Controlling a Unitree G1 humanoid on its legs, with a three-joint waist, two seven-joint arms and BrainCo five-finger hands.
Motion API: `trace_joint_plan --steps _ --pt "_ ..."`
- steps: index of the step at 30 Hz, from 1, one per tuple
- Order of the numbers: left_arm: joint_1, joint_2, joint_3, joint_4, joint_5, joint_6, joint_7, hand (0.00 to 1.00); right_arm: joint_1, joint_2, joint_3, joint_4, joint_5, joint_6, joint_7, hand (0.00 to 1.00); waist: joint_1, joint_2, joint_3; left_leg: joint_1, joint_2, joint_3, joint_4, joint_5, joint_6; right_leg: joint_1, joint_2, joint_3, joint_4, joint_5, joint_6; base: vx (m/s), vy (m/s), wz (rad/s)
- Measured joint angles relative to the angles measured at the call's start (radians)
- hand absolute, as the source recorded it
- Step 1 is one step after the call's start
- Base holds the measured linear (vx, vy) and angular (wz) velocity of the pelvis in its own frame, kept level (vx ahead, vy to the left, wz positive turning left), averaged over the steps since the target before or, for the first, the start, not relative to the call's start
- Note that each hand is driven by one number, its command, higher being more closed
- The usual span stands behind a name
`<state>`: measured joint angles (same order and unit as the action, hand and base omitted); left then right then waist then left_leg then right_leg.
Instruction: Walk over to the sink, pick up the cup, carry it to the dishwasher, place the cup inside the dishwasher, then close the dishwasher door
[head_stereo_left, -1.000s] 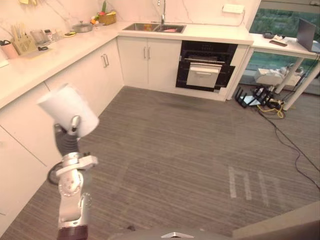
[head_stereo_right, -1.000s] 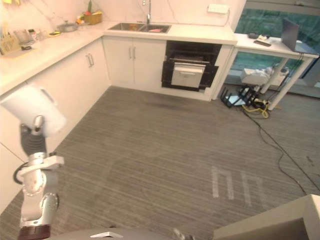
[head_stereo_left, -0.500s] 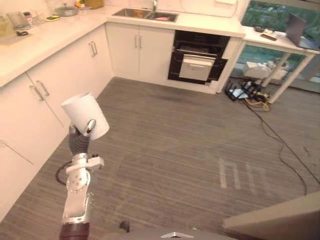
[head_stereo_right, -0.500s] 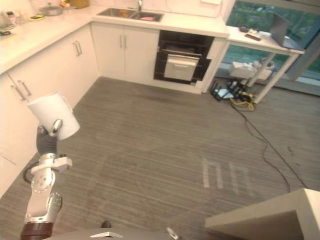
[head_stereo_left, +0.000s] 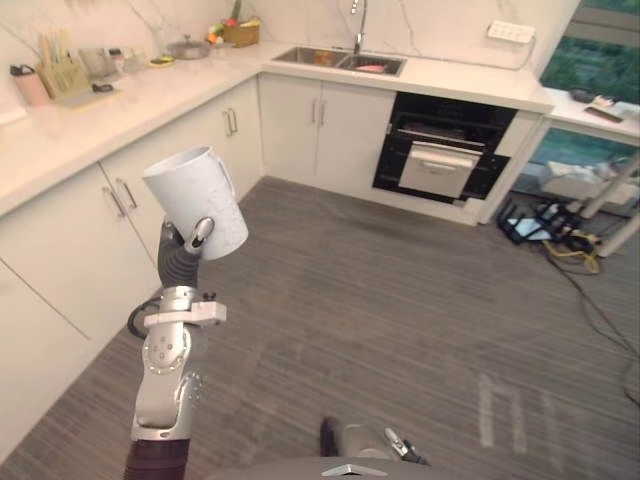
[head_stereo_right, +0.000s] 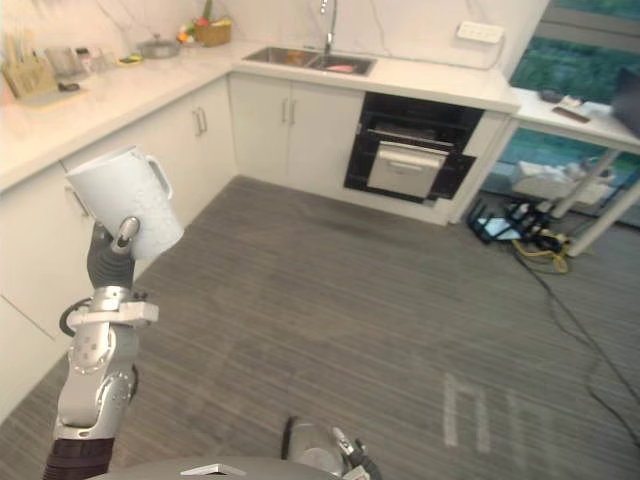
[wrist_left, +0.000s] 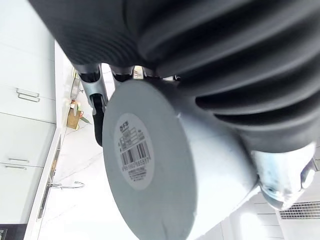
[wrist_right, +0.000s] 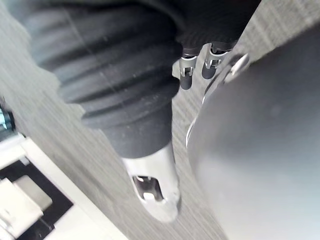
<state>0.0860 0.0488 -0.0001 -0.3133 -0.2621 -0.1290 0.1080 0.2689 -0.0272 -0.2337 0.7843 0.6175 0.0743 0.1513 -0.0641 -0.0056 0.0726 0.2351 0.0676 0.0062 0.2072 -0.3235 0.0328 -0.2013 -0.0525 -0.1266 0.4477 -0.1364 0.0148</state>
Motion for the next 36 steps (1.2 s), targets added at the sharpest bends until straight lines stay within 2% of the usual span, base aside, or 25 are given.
trace_joint_plan --steps 1,2,4,5,6,7,10,12,13,14,16,17,18,19,20,21,22,23,26,28,29,31,33,35,36 --pt "0.017 -0.008 0.003 -0.002 0.011 0.000 0.000 1.00 0.007 -0.003 -0.001 -0.009 0.004 -0.001 -0.001 0.00 -0.001 0.013 -0.015 0.010 0.009 0.000 0.031 -0.002 0.009 0.009 0.012 -0.013 -0.001 -0.023 -0.002 0.47 -0.179 0.17" --pt "0.027 -0.026 -0.003 -0.007 0.027 -0.001 0.001 1.00 0.008 -0.012 -0.002 -0.014 0.004 -0.004 0.000 0.00 -0.006 0.029 -0.016 -0.054 0.017 -0.004 0.307 0.023 -0.011 0.028 0.026 -0.021 0.022 -0.065 -0.021 0.48 -0.204 0.22" --pt "0.045 -0.049 0.001 -0.012 0.042 -0.003 0.000 1.00 0.010 -0.020 -0.001 -0.021 -0.002 -0.011 0.013 0.00 -0.003 0.036 -0.014 -0.188 0.058 0.020 0.632 0.199 -0.032 0.089 0.047 -0.025 0.022 -0.113 -0.039 0.49 -0.230 0.05" --pt "0.062 -0.054 0.013 -0.019 0.047 -0.013 -0.003 1.00 0.008 -0.026 0.000 -0.019 -0.027 -0.034 0.020 0.00 0.010 0.055 -0.001 -0.281 0.120 0.054 0.846 0.254 -0.013 0.149 0.080 -0.016 0.002 -0.128 -0.046 0.49 -0.204 -0.27" --pt "0.082 -0.053 0.035 -0.021 0.047 -0.029 -0.010 1.00 0.005 -0.029 -0.002 -0.011 -0.039 -0.065 0.019 0.00 0.015 0.067 0.002 -0.362 0.162 0.072 0.991 0.237 -0.009 0.208 0.111 -0.011 -0.028 -0.146 -0.051 0.48 -0.185 -0.36" --pt "0.091 -0.053 0.045 -0.021 0.048 -0.039 -0.013 1.00 0.005 -0.029 -0.002 -0.005 -0.039 -0.079 0.020 0.00 0.018 0.068 0.002 -0.395 0.170 0.077 1.017 0.218 -0.007 0.237 0.121 -0.004 -0.047 -0.152 -0.055 0.45 -0.166 -0.42" --pt "0.105 -0.047 0.076 -0.019 0.046 -0.075 -0.028 1.00 -0.026 -0.032 -0.002 0.024 -0.030 -0.123 0.022 0.00 0.056 0.064 0.007 -0.501 0.128 0.133 0.744 0.100 -0.033 0.341 0.139 0.045 -0.150 -0.146 -0.084 0.43 -0.086 -0.57" --pt "0.119 -0.050 0.085 -0.020 0.044 -0.084 -0.028 1.00 -0.069 -0.044 0.009 0.019 -0.034 -0.126 0.010 0.00 0.055 0.049 0.023 -0.484 0.012 0.128 0.281 0.155 -0.078 0.400 0.114 0.068 -0.169 -0.158 -0.121 0.51 0.029 -0.37" --pt "0.143 -0.055 0.085 -0.028 0.041 -0.090 -0.029 1.00 -0.093 -0.065 0.018 0.019 -0.034 -0.125 -0.004 0.00 0.064 0.067 0.033 -0.482 -0.018 0.113 0.081 0.229 -0.124 0.444 0.120 0.092 -0.202 -0.166 -0.114 0.47 0.084 -0.41" --pt "0.148 -0.055 0.085 -0.027 0.038 -0.093 -0.028 1.00 -0.100 -0.072 0.024 0.020 -0.033 -0.124 -0.013 0.00 0.069 0.079 0.039 -0.495 -0.025 0.098 0.045 0.252 -0.137 0.465 0.125 0.108 -0.219 -0.176 -0.102 0.47 0.146 -0.52" --pt "0.150 -0.054 0.091 -0.017 0.028 -0.119 -0.029 1.00 -0.111 -0.094 0.026 0.045 -0.028 -0.112 -0.043 0.00 0.094 0.089 0.040 -0.513 -0.035 0.089 -0.003 0.288 -0.113 0.549 0.125 0.143 -0.250 -0.238 -0.079 0.47 0.207 -0.47" --pt "0.149 -0.051 0.099 -0.016 0.027 -0.137 -0.031 1.00 -0.117 -0.095 0.026 0.069 -0.025 -0.106 -0.057 0.00 0.102 0.074 0.034 -0.512 -0.053 0.077 0.022 0.344 -0.079 0.581 0.108 0.156 -0.246 -0.275 -0.072 0.54 0.277 -0.55" --pt "0.150 -0.039 0.116 -0.014 0.027 -0.143 -0.036 1.00 -0.106 -0.089 0.023 0.103 -0.020 -0.086 -0.072 0.00 0.116 0.019 0.004 -0.511 -0.098 0.107 0.068 0.377 -0.049 0.590 0.056 0.178 -0.193 -0.325 -0.053 0.61 0.242 -0.48" --pt "0.138 -0.040 0.132 -0.008 0.027 -0.143 -0.038 1.00 -0.101 -0.091 0.015 0.110 -0.017 -0.068 -0.076 0.00 0.112 0.013 0.003 -0.512 -0.110 0.121 0.113 0.383 -0.030 0.551 0.033 0.172 -0.067 -0.334 -0.038 0.74 0.293 -0.33" --pt "0.125 -0.034 0.142 0.003 0.027 -0.142 -0.040 1.00 -0.092 -0.087 -0.005 0.121 -0.019 -0.056 -0.080 0.00 0.107 -0.001 0.005 -0.507 -0.118 0.134 0.155 0.357 0.005 0.496 0.014 0.170 0.100 -0.311 0.007 0.75 0.258 -0.04" --pt "0.094 -0.007 0.162 0.016 0.027 -0.126 -0.040 1.00 -0.081 -0.061 -0.047 0.162 -0.030 -0.034 -0.097 0.00 0.101 -0.031 0.012 -0.465 -0.159 0.140 0.180 0.297 0.041 0.397 -0.023 0.170 0.371 -0.199 0.144 0.60 0.241 0.08" --pt "0.087 -0.002 0.167 0.016 0.027 -0.122 -0.043 1.00 -0.078 -0.053 -0.057 0.174 -0.036 -0.034 -0.097 0.00 0.099 -0.041 0.016 -0.451 -0.170 0.138 0.179 0.285 0.052 0.380 -0.034 0.167 0.419 -0.158 0.162 0.60 0.207 0.27" --pt "0.062 0.012 0.175 0.017 0.029 -0.110 -0.050 1.00 -0.057 -0.024 -0.097 0.210 -0.044 -0.031 -0.097 0.00 0.082 -0.058 0.034 -0.397 -0.205 0.122 0.173 0.246 0.073 0.329 -0.065 0.160 0.568 -0.006 0.159 0.58 0.153 0.37" --pt "0.052 -0.011 0.164 0.034 0.031 -0.100 -0.050 1.00 0.005 0.015 -0.136 0.260 -0.074 -0.066 -0.094 0.00 0.049 -0.031 0.056 -0.254 -0.219 0.048 0.147 0.167 0.097 0.177 -0.025 0.117 0.725 -0.062 0.029 0.51 0.104 0.44" --pt "0.053 -0.013 0.150 0.031 0.030 -0.100 -0.050 1.00 0.032 0.030 -0.143 0.254 -0.073 -0.090 -0.089 0.00 0.038 -0.025 0.054 -0.224 -0.216 0.026 0.119 0.152 0.104 0.090 0.002 0.116 0.707 -0.090 0.010 0.42 0.038 0.44" --pt "0.054 -0.010 0.124 0.015 0.030 -0.101 -0.059 1.00 0.051 0.045 -0.130 0.246 -0.073 -0.119 -0.087 0.00 0.024 -0.022 0.059 -0.177 -0.211 0.014 0.080 0.128 0.106 -0.067 0.024 0.109 0.582 -0.112 0.012 0.46 -0.009 0.38" --pt "0.053 -0.013 0.081 0.009 0.030 -0.107 -0.070 1.00 0.075 0.059 -0.129 0.199 -0.072 -0.139 -0.086 0.00 0.021 -0.003 0.074 -0.103 -0.195 -0.001 0.070 0.082 0.092 -0.117 0.023 0.048 0.331 -0.101 0.009 0.52 -0.023 0.29" --pt "0.053 -0.009 0.035 -0.011 0.031 -0.114 -0.067 1.00 0.097 0.057 -0.122 0.146 -0.071 -0.162 -0.081 0.00 0.021 0.011 0.056 -0.032 -0.172 -0.005 0.081 -0.009 0.067 -0.119 0.032 0.007 -0.043 -0.007 0.011 0.61 -0.048 0.07" --pt "0.053 -0.010 0.017 -0.044 0.032 -0.125 -0.051 1.00 0.095 0.047 -0.120 0.116 -0.067 -0.185 -0.068 0.00 0.023 0.009 0.040 0.021 -0.169 -0.018 0.090 -0.085 0.042 -0.142 0.027 0.010 -0.093 0.050 -0.028 0.80 -0.131 0.07" --pt "0.055 -0.016 0.015 -0.053 0.032 -0.124 -0.046 1.00 0.091 0.040 -0.102 0.086 -0.048 -0.185 -0.069 0.00 0.011 0.028 0.017 0.056 -0.134 -0.025 0.087 -0.110 0.017 -0.139 0.027 -0.024 -0.057 0.084 -0.041 0.76 -0.145 0.32"
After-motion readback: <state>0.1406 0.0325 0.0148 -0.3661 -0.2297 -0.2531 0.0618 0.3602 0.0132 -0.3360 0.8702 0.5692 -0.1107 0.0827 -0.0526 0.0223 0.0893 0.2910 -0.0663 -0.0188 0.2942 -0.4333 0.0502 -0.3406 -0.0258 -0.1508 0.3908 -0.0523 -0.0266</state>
